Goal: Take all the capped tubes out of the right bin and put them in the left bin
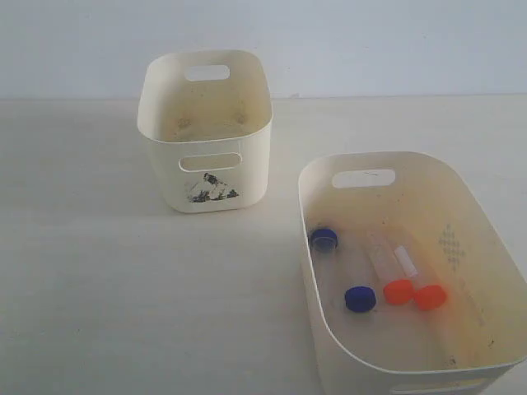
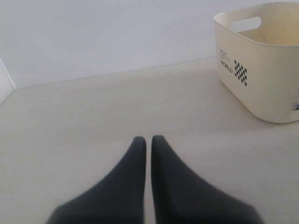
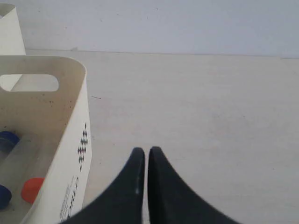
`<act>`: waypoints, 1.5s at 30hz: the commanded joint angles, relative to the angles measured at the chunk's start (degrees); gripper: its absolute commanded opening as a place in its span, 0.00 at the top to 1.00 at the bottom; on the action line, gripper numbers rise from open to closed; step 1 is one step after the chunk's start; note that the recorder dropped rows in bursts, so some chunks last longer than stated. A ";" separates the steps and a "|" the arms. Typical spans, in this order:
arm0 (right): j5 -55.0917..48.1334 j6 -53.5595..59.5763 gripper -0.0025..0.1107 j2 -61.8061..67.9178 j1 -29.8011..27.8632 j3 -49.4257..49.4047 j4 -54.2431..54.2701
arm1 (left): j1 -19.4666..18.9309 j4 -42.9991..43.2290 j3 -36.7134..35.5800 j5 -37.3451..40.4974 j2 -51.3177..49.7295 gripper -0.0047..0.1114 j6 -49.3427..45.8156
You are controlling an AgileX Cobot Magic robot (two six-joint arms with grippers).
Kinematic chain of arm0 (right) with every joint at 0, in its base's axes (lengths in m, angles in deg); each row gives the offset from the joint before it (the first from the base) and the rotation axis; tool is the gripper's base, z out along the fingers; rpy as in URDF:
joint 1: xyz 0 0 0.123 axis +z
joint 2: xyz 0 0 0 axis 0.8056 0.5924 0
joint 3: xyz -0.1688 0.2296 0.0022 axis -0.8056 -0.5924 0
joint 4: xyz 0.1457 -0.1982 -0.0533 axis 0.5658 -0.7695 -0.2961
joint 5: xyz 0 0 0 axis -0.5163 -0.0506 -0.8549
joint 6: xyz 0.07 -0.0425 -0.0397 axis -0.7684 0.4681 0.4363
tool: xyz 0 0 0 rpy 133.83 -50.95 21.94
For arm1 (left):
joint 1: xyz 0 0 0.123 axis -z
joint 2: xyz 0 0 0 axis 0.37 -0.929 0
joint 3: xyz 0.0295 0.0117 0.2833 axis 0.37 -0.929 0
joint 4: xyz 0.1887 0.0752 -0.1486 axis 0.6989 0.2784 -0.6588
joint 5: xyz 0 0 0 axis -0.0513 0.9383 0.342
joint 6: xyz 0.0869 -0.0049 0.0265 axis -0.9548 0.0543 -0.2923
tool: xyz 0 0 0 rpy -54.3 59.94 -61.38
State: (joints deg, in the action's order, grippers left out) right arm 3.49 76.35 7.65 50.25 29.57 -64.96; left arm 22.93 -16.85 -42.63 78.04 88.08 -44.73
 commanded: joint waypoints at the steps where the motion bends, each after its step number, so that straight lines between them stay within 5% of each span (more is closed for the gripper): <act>1: 0.30 0.19 0.96 -0.29 -0.03 0.00 -0.31 | -0.06 -0.06 0.23 -0.45 0.17 0.92 0.66; 14: 3.48 2.03 0.96 -0.29 -0.03 0.00 -1.40 | -0.06 -0.06 0.23 -0.45 0.17 0.92 0.66; 19: 24.86 2.03 0.96 -0.29 -0.03 0.00 -1.40 | -0.06 -0.06 0.23 -0.45 0.17 0.92 0.66; 24: 33.37 1.91 0.96 -0.29 -0.03 0.00 -1.40 | -0.06 -0.06 0.23 -0.45 0.17 0.92 0.66; 29: 58.99 1.48 0.96 -0.29 -0.03 4.38 4.22 | -0.06 -0.06 0.23 -0.45 0.17 0.92 0.66; 33: 43.95 7.36 0.96 0.94 -0.03 21.32 7.16 | -0.06 -0.06 0.23 -0.45 0.17 0.92 0.66; 39: -2.50 12.45 0.96 14.92 -0.03 48.99 6.86 | -0.06 -0.06 0.23 -0.45 0.17 0.92 0.66; 45: -38.27 12.35 0.96 28.24 -0.03 60.54 6.86 | -0.06 -0.06 0.23 -0.45 0.17 0.92 0.66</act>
State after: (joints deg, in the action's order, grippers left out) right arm -18.49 88.25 31.47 50.25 87.64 -58.12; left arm 22.93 -16.85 -42.63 78.04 88.08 -44.73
